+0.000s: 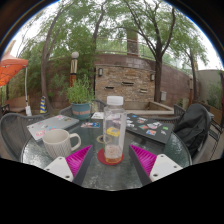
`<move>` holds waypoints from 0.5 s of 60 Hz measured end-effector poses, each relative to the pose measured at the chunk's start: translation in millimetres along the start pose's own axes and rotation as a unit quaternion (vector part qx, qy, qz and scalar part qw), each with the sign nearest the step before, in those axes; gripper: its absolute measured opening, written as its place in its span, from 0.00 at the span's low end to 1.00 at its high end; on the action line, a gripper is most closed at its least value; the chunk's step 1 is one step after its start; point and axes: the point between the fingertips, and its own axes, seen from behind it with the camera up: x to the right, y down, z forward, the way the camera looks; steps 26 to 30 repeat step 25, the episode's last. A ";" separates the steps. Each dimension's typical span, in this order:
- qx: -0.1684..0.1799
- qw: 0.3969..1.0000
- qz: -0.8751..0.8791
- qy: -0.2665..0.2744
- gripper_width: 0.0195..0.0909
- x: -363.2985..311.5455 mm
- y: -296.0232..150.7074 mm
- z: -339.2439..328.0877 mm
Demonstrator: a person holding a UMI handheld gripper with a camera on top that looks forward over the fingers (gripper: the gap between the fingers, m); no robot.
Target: Pour water
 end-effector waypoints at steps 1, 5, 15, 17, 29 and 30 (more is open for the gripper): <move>-0.002 1.000 -0.003 0.002 0.88 -0.3 0.2 -7.5; -0.007 1.000 -0.010 0.012 0.89 0.9 8.8 -50.9; -0.009 1.000 -0.012 0.021 0.89 -7.6 27.7 -162.0; -0.009 1.000 -0.007 0.021 0.89 -10.2 32.3 -182.1; 0.007 1.000 0.007 0.013 0.89 -23.4 40.6 -234.3; 0.007 1.000 0.007 0.013 0.89 -23.4 40.6 -234.3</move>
